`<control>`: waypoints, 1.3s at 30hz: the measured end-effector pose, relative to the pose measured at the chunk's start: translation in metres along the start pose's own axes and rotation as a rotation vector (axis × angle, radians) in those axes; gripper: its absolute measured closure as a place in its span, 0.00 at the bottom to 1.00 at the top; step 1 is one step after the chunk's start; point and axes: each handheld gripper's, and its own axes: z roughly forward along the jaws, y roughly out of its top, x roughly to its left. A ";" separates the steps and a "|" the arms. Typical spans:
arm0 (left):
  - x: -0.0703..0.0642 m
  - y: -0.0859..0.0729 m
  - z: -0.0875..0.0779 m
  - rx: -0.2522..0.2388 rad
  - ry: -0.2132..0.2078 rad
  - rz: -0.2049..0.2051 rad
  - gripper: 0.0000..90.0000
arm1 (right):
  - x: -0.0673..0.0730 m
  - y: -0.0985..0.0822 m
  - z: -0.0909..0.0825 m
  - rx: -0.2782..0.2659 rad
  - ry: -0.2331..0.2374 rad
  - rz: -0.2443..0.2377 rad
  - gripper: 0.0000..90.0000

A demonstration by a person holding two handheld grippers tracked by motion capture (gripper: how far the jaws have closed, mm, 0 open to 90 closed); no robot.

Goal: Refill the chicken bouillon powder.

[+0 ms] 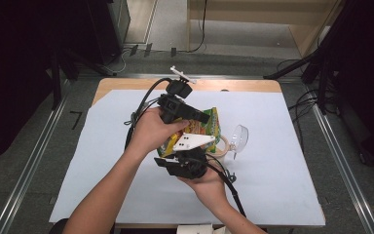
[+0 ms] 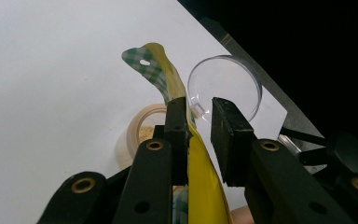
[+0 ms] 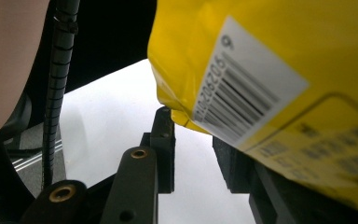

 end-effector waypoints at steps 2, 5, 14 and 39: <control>-0.001 0.000 0.000 -0.001 -0.001 0.005 0.85 | 0.001 0.000 -0.001 -0.002 -0.001 0.001 0.79; -0.001 -0.001 0.001 0.002 0.001 0.005 0.85 | 0.001 -0.001 -0.001 -0.001 0.000 0.002 0.79; -0.001 -0.001 0.000 -0.001 -0.002 0.007 0.85 | 0.001 -0.001 -0.001 0.000 -0.001 -0.003 0.79; -0.007 -0.001 0.001 -0.008 0.011 0.027 0.85 | 0.002 -0.003 0.000 -0.011 -0.008 -0.001 0.77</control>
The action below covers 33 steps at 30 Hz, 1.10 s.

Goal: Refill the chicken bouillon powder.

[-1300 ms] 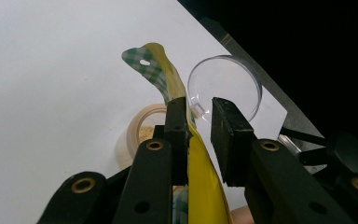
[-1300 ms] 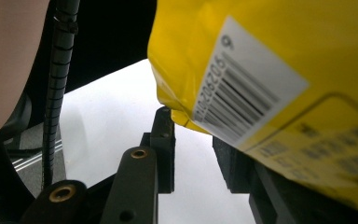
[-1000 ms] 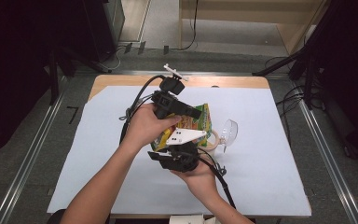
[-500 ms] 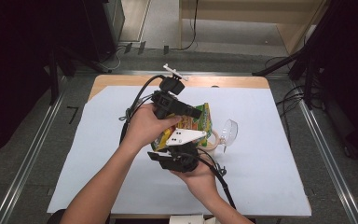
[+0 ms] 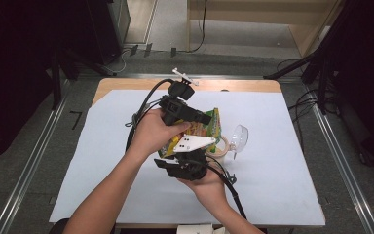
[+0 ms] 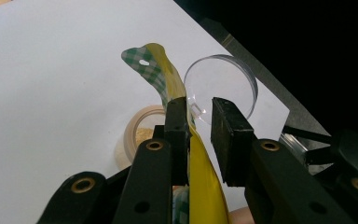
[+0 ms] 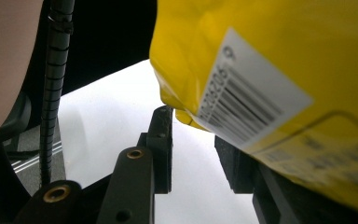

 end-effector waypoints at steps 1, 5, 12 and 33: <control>0.000 0.000 0.000 0.000 0.001 -0.001 0.85 | 0.000 0.000 0.000 0.000 0.000 0.000 0.77; 0.001 0.000 0.000 0.000 -0.001 -0.002 0.85 | 0.000 0.000 0.000 0.002 -0.001 -0.004 0.77; 0.000 0.000 -0.001 -0.004 -0.001 -0.002 0.85 | 0.000 0.000 0.000 0.001 -0.002 -0.010 0.77; -0.004 0.000 0.001 0.007 0.006 0.015 0.85 | 0.000 -0.003 0.001 -0.008 0.020 0.004 0.81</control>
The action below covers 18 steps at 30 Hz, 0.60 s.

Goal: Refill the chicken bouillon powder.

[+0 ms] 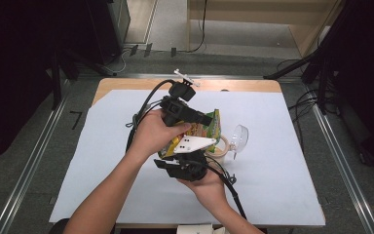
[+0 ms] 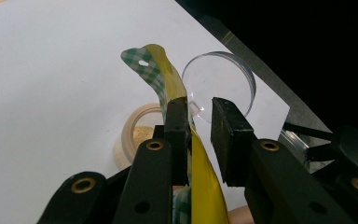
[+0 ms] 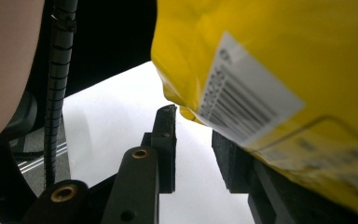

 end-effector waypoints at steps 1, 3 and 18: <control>0.000 0.000 0.000 -0.004 0.000 0.000 0.85 | 0.000 0.000 0.000 0.001 -0.002 -0.001 0.81; 0.000 0.000 0.000 -0.004 -0.002 -0.001 0.85 | -0.001 0.000 -0.001 0.002 -0.004 -0.004 0.81; 0.002 0.000 0.001 -0.004 -0.002 -0.004 0.86 | 0.000 0.000 0.000 0.006 -0.011 -0.006 0.80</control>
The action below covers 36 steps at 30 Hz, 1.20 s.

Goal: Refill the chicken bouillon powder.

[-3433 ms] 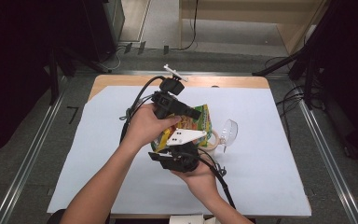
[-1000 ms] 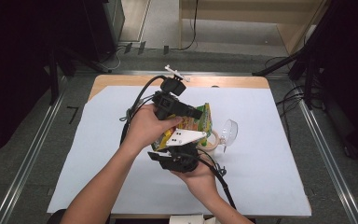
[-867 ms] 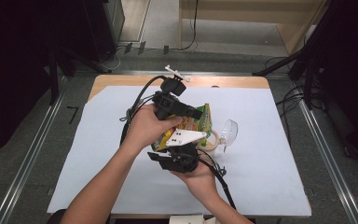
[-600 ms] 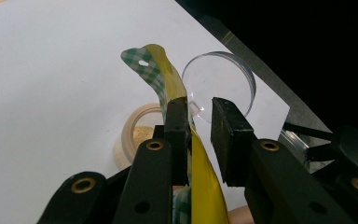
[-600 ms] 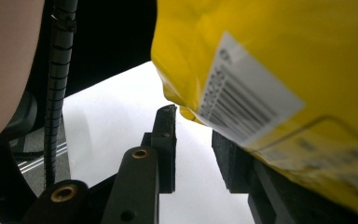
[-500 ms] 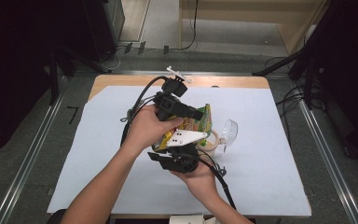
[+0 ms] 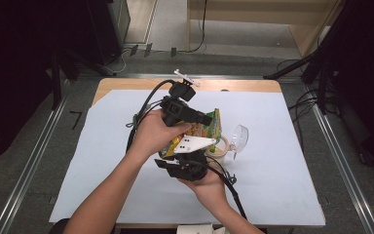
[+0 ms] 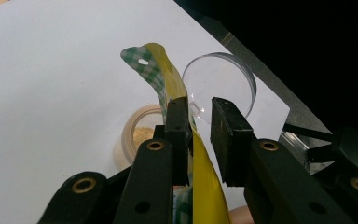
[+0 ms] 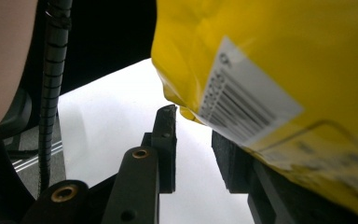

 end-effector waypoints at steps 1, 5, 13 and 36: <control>0.000 0.000 0.000 -0.002 0.000 -0.002 0.86 | 0.000 0.000 0.000 0.000 0.001 0.003 0.80; 0.001 0.000 -0.001 -0.009 -0.001 -0.005 0.85 | 0.001 0.002 -0.001 -0.006 0.007 0.009 0.80; -0.002 0.000 -0.001 -0.008 0.018 0.004 0.85 | 0.002 0.002 0.001 -0.007 -0.011 -0.006 0.80; -0.003 -0.001 0.000 -0.008 0.016 0.008 0.88 | 0.003 0.001 0.000 0.005 -0.017 -0.014 0.80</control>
